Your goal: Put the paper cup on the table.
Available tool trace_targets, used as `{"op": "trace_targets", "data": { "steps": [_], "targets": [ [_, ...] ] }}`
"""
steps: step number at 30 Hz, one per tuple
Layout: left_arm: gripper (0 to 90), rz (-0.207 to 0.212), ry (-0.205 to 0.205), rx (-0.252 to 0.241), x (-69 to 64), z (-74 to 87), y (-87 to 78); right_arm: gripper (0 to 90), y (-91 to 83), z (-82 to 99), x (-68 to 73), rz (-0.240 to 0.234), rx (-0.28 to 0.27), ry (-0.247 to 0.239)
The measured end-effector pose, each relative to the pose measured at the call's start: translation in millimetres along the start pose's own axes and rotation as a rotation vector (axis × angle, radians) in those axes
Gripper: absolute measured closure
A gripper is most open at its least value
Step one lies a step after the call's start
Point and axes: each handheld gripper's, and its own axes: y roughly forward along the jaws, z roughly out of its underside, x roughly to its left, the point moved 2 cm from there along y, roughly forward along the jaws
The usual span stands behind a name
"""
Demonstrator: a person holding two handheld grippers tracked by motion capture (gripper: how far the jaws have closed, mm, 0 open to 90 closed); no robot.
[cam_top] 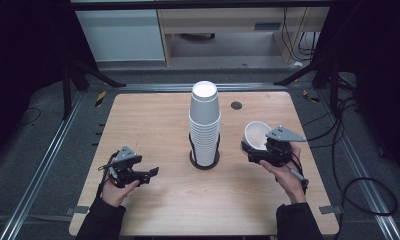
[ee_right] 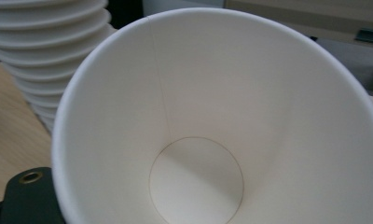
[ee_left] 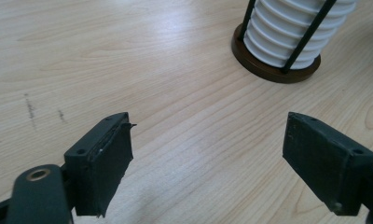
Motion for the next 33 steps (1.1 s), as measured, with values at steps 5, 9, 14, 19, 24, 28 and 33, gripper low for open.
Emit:
{"op": "trace_targets", "data": {
  "steps": [5,9,14,19,24,28,33],
  "targets": [
    [15.3,-0.014,-0.015,0.0,4.9,1.1,-1.1,14.7,1.8,6.8,-19.4,0.088,0.048,0.018],
    [15.7,-0.028,-0.033,-0.003,9.7,1.8,-2.4,14.5,4.1,16.0,-37.4,0.195,0.089,0.014],
    [15.7,-0.039,-0.046,-0.004,14.0,3.4,-3.8,14.5,6.0,24.5,-51.6,0.24,0.137,0.039],
    [16.0,-0.044,-0.05,-0.007,16.6,4.7,-5.8,14.5,8.0,32.8,-62.3,0.281,0.171,0.046],
    [16.0,-0.051,-0.053,-0.009,17.8,4.8,-6.6,14.5,12.0,41.4,-67.7,0.288,0.198,0.059],
    [16.0,-0.05,-0.054,-0.007,18.1,5.4,-6.0,14.4,17.2,49.3,-71.2,0.284,0.244,0.058],
    [16.0,-0.051,-0.054,-0.002,18.5,6.6,-5.0,14.2,23.9,57.1,-72.7,0.287,0.302,0.041]
  ]
}}
